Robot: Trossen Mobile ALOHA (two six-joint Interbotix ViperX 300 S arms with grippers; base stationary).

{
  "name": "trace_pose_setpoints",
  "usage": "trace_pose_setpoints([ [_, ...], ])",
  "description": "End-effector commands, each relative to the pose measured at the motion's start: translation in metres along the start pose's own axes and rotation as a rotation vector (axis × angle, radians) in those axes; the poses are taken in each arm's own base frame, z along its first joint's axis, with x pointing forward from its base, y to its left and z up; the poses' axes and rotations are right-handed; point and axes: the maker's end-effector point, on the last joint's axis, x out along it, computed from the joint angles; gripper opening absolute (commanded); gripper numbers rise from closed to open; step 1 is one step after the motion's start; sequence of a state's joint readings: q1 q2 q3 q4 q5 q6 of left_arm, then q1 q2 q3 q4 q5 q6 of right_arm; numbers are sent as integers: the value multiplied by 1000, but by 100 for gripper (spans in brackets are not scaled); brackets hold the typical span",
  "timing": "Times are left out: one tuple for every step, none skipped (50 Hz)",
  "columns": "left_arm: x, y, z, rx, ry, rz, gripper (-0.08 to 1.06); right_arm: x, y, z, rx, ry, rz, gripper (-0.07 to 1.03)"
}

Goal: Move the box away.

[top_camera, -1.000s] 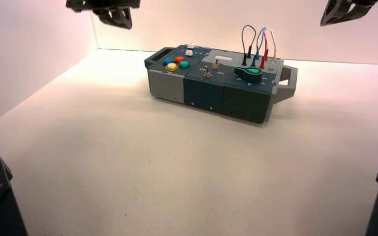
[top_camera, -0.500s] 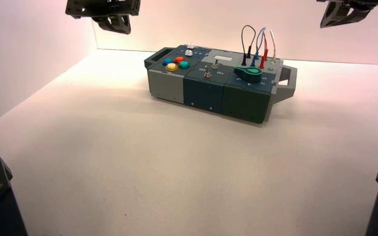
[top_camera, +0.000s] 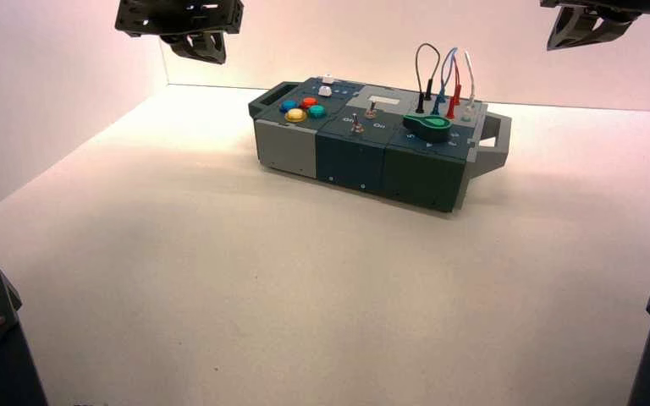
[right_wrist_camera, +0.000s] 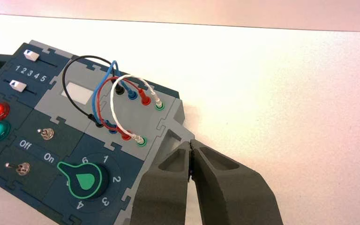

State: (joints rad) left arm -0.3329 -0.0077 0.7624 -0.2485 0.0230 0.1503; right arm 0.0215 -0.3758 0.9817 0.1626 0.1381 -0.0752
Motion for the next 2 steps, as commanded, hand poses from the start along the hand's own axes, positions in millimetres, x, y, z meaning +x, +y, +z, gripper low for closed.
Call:
trace_pose_setpoints([
  [-5,-3,17,5,-47,-5,-3,-1,2,10,2,-29,4,-2],
  [-5,-3,17,5,-49,-4,-3,-1,2,9,2,-29,3,-2],
])
